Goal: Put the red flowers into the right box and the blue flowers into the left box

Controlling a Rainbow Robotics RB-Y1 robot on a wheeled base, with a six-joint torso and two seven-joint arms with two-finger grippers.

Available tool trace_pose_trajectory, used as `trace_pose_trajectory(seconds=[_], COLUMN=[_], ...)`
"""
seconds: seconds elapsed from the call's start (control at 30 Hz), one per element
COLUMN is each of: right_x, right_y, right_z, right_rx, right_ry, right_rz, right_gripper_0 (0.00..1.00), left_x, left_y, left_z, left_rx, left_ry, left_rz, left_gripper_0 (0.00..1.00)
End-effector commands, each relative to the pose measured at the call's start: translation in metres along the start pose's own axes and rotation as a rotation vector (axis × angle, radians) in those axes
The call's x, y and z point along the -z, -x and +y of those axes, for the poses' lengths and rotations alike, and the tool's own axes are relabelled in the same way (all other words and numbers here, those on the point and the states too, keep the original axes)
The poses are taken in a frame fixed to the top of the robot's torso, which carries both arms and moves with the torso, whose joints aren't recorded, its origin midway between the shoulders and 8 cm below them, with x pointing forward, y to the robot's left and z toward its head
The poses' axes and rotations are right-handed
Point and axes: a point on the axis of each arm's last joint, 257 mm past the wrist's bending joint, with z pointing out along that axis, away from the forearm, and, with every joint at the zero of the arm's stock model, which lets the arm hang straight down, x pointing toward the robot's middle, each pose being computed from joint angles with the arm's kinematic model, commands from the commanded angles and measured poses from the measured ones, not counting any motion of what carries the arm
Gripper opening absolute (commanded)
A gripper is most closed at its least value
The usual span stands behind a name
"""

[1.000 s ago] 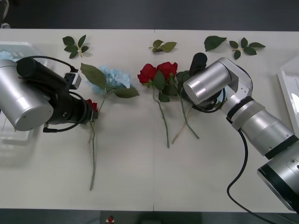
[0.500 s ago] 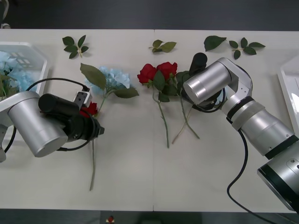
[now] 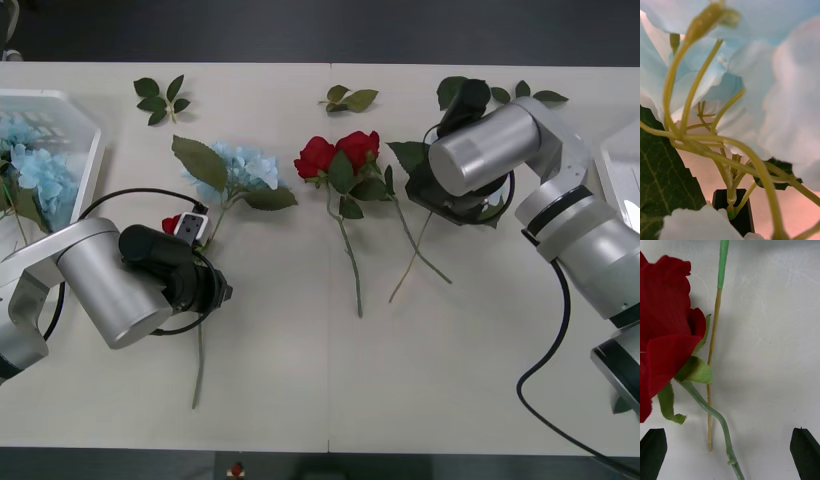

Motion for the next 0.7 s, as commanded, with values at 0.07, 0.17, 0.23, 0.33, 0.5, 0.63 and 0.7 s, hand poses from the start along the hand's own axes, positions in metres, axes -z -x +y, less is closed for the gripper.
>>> trace_pose_trajectory(seconds=[0.07,0.17,0.23,0.33,0.5,0.63,0.7], right_x=[0.053,0.073,0.088,0.108,0.128,0.141,0.147], right_y=[0.053,0.059,0.059,0.054,0.046,0.036,0.028], right_z=[0.008,0.007,0.008,0.008,-0.001,-0.001,0.000], right_rx=[0.154,0.231,0.299,0.386,0.546,0.629,0.664], right_ry=[0.095,0.155,0.206,0.261,0.303,0.361,0.397], right_rz=[-0.068,-0.077,-0.090,-0.118,-0.185,-0.221,-0.226], right_gripper_0=[0.00,0.00,0.00,0.00,0.00,0.00,0.00], left_x=[0.009,0.017,0.029,0.051,0.095,0.124,0.134], left_y=[0.020,0.025,0.030,0.037,0.054,0.071,0.079], left_z=[-0.002,-0.004,-0.005,-0.010,-0.014,-0.019,-0.022], left_rx=[-0.040,-0.044,-0.040,-0.020,-0.037,-0.081,-0.113], left_ry=[-0.006,-0.016,-0.034,-0.074,-0.135,-0.210,-0.266], left_rz=[-0.047,-0.060,-0.065,-0.058,-0.079,-0.118,-0.151], left_gripper_0=[0.95,0.95,0.97,1.00,1.00,1.00,1.00])
